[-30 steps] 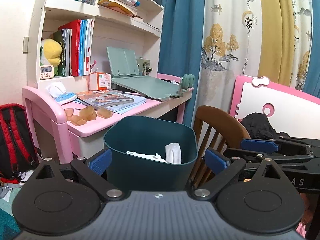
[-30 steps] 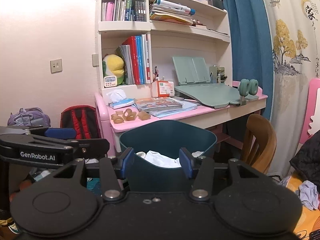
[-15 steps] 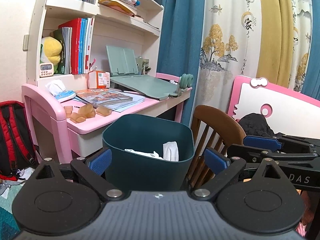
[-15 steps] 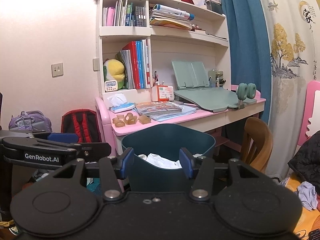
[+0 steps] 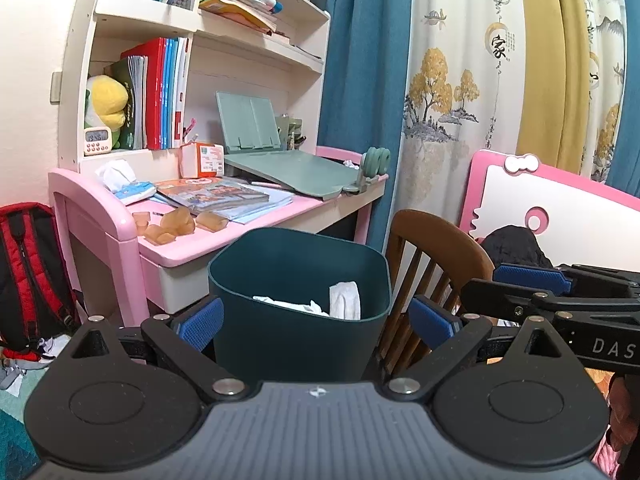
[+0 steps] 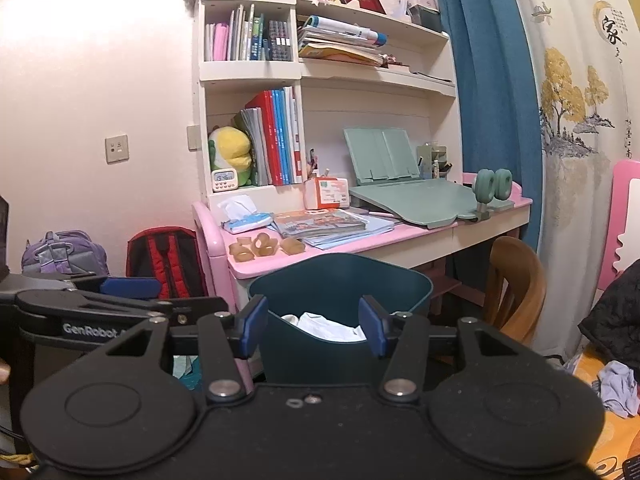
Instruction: Collect trash
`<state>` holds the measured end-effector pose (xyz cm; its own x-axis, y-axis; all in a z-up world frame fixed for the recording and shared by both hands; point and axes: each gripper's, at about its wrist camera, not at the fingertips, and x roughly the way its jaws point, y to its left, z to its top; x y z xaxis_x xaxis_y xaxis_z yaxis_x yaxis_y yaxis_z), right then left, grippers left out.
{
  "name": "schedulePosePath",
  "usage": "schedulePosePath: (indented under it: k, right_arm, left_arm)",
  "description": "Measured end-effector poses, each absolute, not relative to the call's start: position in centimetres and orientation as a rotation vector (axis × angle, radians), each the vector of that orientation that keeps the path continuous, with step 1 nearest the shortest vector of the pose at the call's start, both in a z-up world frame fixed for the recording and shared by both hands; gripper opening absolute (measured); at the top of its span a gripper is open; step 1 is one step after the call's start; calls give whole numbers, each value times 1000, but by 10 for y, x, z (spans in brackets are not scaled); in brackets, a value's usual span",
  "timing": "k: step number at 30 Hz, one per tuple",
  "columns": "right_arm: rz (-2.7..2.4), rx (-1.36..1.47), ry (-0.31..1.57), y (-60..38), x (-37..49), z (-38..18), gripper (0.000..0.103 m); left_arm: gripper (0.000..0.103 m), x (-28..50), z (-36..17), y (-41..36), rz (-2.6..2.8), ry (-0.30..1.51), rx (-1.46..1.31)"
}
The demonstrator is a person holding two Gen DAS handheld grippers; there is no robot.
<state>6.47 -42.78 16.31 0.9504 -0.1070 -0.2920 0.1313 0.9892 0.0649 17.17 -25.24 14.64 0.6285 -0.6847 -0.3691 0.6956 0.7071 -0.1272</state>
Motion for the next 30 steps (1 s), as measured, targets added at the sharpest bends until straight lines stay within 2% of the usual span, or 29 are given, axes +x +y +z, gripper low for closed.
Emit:
schedulePosePath:
  k: [30]
  right_arm:
    - [-117, 102, 358, -419, 70, 157, 51]
  left_arm:
    - [100, 171, 141, -247, -751, 489, 42]
